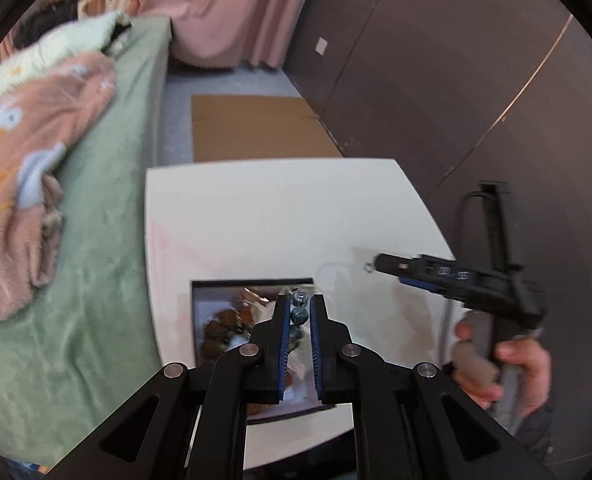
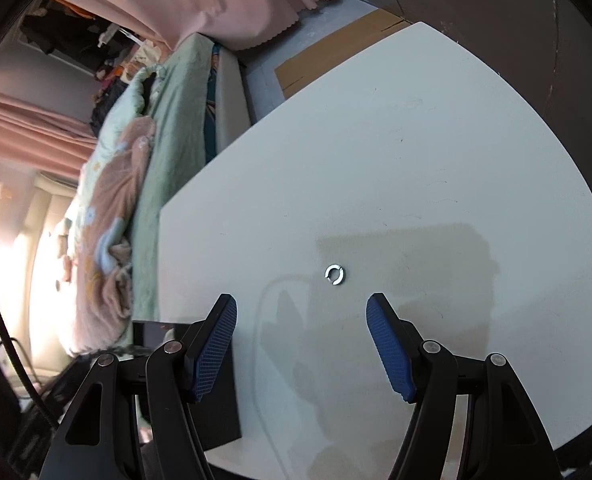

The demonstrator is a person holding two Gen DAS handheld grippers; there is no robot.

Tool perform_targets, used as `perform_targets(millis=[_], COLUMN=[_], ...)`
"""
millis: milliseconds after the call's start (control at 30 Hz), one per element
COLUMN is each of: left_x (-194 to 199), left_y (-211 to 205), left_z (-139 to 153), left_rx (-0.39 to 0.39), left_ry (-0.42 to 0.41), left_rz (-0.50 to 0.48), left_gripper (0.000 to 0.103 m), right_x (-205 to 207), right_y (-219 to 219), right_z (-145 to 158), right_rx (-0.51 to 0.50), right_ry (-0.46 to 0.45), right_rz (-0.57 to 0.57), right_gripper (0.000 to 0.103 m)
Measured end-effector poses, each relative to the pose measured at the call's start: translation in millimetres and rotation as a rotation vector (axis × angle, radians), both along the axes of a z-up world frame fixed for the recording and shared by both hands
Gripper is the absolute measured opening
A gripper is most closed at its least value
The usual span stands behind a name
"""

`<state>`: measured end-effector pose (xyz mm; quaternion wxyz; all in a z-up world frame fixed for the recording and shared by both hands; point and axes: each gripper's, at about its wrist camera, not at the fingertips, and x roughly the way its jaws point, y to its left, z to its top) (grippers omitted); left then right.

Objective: Organize jewelry

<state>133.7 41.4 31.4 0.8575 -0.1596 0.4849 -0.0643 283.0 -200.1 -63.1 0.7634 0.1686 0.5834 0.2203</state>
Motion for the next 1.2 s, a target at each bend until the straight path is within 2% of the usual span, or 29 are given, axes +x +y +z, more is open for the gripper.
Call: perform_targets(millis=[100, 167, 233, 367, 433, 500, 533, 600, 667, 733, 833, 933, 1033, 1067, 1100, 1133, 1167, 1200], left_x=[4.1, 4.2, 2.8, -0.8, -2.4, -3.8, -4.9, -5.5, -7.3, -10.2, -12.9, -13.4, -14.0, -14.2, -13.7, -13.6, -13.5, -13.1], left_y=[-1.1, -4.1, -4.6, 2.2, 7.4, 12.4, 14.6, 18.2, 20.0, 20.5, 21.6, 24.5, 27.7, 29.1, 30.5, 31.9, 33.5, 34.5], left_z=[-7.8, -11.6, -13.6, -13.7, -14.3, -14.7, -14.9, -15.4, -15.8, -14.1, -13.0, -13.3, -13.2, -13.2, -13.3, -13.5, -14.1, -14.6], left_rx=[-0.038, -0.039, -0.04, -0.053, -0.054, -0.062, -0.067, -0.073, -0.078, -0.079, -0.078, -0.084, -0.089, -0.091, -0.093, -0.095, -0.095, -0.095], left_ry=[0.035, 0.042, 0.036, 0.031, 0.035, 0.037, 0.037, 0.04, 0.042, 0.038, 0.03, 0.025, 0.016, 0.013, 0.011, 0.007, 0.005, 0.005], left_rz=[-0.018, -0.03, -0.027, -0.005, 0.014, 0.032, 0.04, 0.054, 0.061, 0.062, 0.064, 0.071, 0.083, 0.088, 0.091, 0.096, 0.102, 0.107], left_gripper=[0.014, 0.026, 0.046, 0.049, 0.049, 0.049, 0.049, 0.049, 0.049, 0.049, 0.049, 0.049, 0.049, 0.049, 0.049, 0.049, 0.049, 0.049], right_x=[2.0, 3.3, 5.0, 3.8, 1.2, -0.5, -1.6, -2.4, 0.3, 2.7, 3.0, 1.7, 5.8, 7.3, 9.2, 11.3, 11.8, 10.4], right_y=[9.3, 15.7, 22.2, 31.8, 36.4, 39.6, 41.8, 42.8, 34.9, 23.5, 6.3, -10.5, -21.1, -21.6, -22.2, -20.1, -18.4, -15.6], right_z=[-2.5, -5.9, -9.9, -10.6, -10.4, -9.5, -9.9, -8.7, -8.2, -6.8, 1.4, 3.9, -2.3, -4.0, -5.2, -5.0, -3.2, -0.8], right_rx=[-0.115, -0.17, -0.211, -0.288, -0.349, -0.406, -0.443, -0.467, -0.411, -0.294, -0.156, -0.081, -0.093, -0.109, -0.125, -0.132, -0.134, -0.139], right_ry=[-0.02, -0.025, -0.022, -0.052, -0.086, -0.115, -0.134, -0.149, -0.123, -0.076, -0.068, -0.059, -0.021, -0.013, -0.01, -0.014, -0.023, -0.038], right_rz=[-0.005, 0.003, 0.02, 0.043, 0.054, 0.067, 0.077, 0.082, 0.073, 0.061, 0.03, -0.005, -0.041, -0.047, -0.052, -0.058, -0.063, -0.066], right_gripper=[0.068, 0.068, 0.068, 0.063, 0.053, 0.037, 0.032, 0.005, 0.002, 0.002, 0.002, 0.002, 0.004, 0.013, 0.031, 0.039, 0.048, 0.048])
